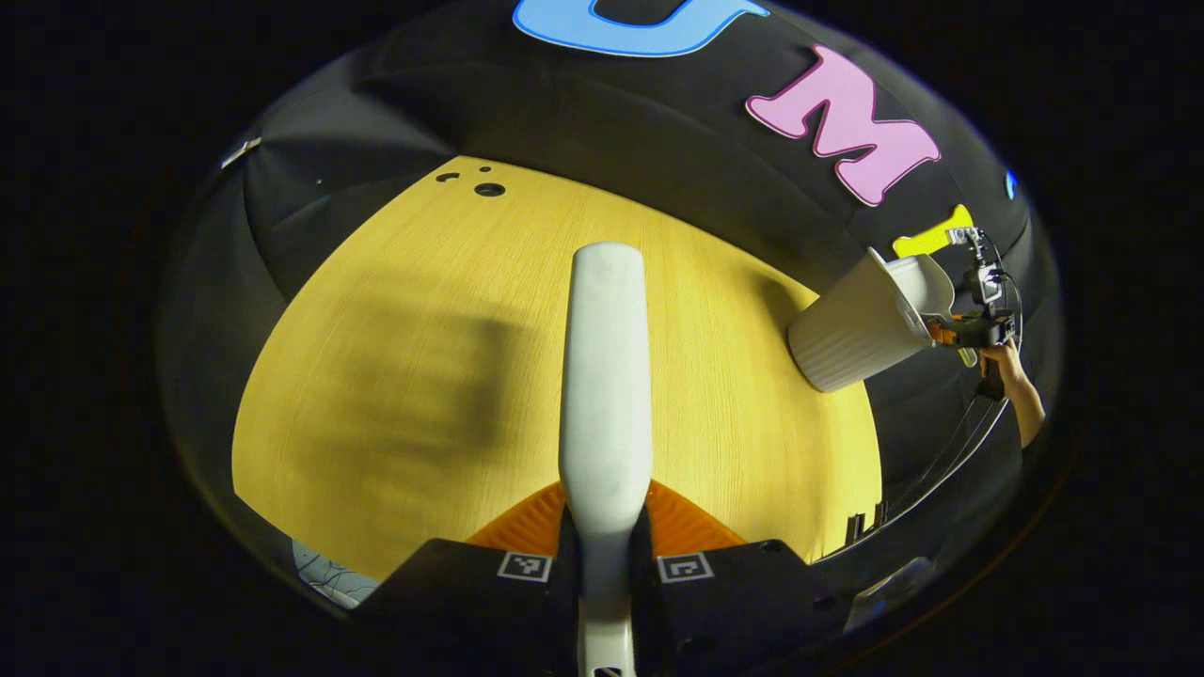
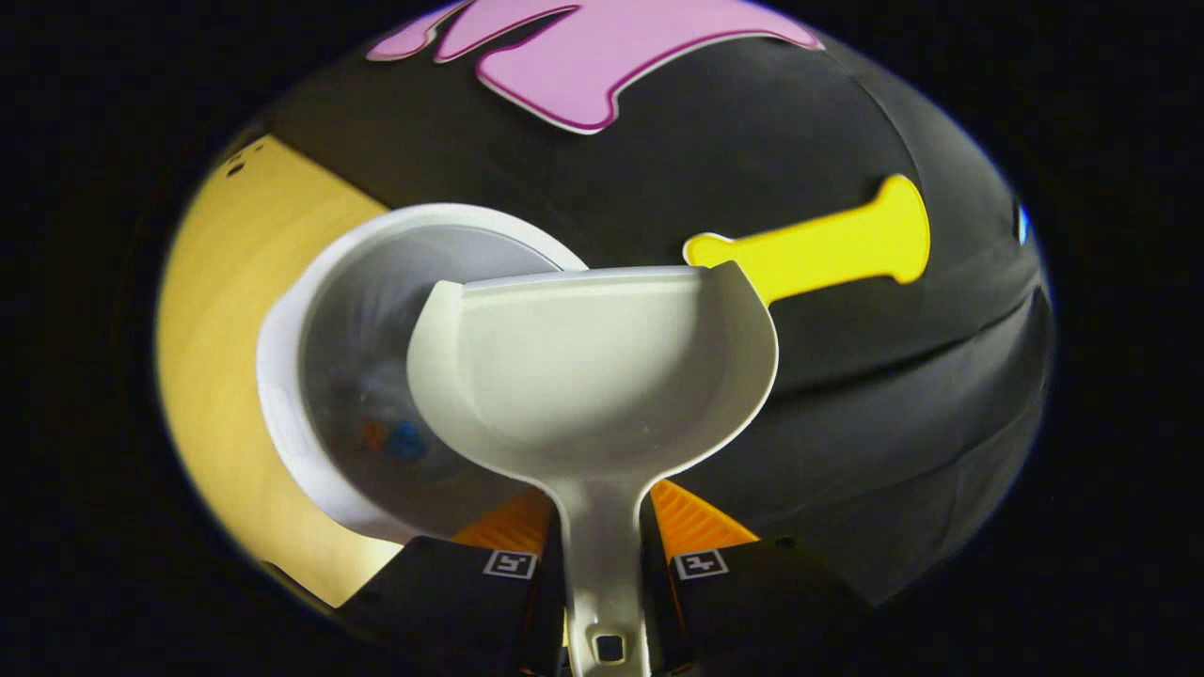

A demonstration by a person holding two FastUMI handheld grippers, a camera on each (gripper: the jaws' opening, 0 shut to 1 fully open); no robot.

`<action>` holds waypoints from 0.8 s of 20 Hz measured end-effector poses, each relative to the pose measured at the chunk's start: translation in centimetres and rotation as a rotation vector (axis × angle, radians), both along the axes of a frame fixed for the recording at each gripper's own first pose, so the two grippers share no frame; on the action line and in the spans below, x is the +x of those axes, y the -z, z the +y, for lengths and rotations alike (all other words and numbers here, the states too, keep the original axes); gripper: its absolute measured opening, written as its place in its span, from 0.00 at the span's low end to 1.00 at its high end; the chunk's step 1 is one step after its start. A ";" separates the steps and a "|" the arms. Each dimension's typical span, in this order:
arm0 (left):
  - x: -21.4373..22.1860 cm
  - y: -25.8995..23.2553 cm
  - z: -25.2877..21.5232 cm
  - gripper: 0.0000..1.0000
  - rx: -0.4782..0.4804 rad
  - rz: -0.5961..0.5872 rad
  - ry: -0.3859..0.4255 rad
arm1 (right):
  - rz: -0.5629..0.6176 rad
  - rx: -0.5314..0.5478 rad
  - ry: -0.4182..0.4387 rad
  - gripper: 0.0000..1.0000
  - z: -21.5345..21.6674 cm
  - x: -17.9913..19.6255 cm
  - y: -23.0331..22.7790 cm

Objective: Pick up the small broom and dustpan from the desktop, sweep the trash into the dustpan with the broom, and then empty the trash into the garbage bin.

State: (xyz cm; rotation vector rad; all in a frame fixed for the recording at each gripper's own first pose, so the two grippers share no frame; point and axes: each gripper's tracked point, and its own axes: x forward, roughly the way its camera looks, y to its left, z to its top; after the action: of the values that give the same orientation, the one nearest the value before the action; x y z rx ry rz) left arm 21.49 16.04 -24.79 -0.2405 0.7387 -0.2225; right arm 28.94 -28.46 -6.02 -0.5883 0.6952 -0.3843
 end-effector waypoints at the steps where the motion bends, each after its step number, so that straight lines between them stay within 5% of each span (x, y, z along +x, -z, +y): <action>1: 0.0 -0.2 -0.2 0.27 -0.010 0.001 0.001 | -0.026 0.080 0.020 0.38 0.2 0.1 0.0; 6: -0.2 0.0 -0.5 0.26 -0.025 0.011 -0.006 | -0.101 0.350 0.089 0.38 1.0 0.3 0.2; 16: -2.0 -0.3 0.0 0.27 0.024 -0.020 0.013 | -0.310 0.394 -0.093 0.38 3.5 1.6 -4.1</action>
State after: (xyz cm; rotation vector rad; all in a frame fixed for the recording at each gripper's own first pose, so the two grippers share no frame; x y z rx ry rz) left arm 19.44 15.99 -24.53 -0.2106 0.7232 -0.2285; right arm 30.56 -24.95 -1.95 -0.1792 0.4262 -0.2350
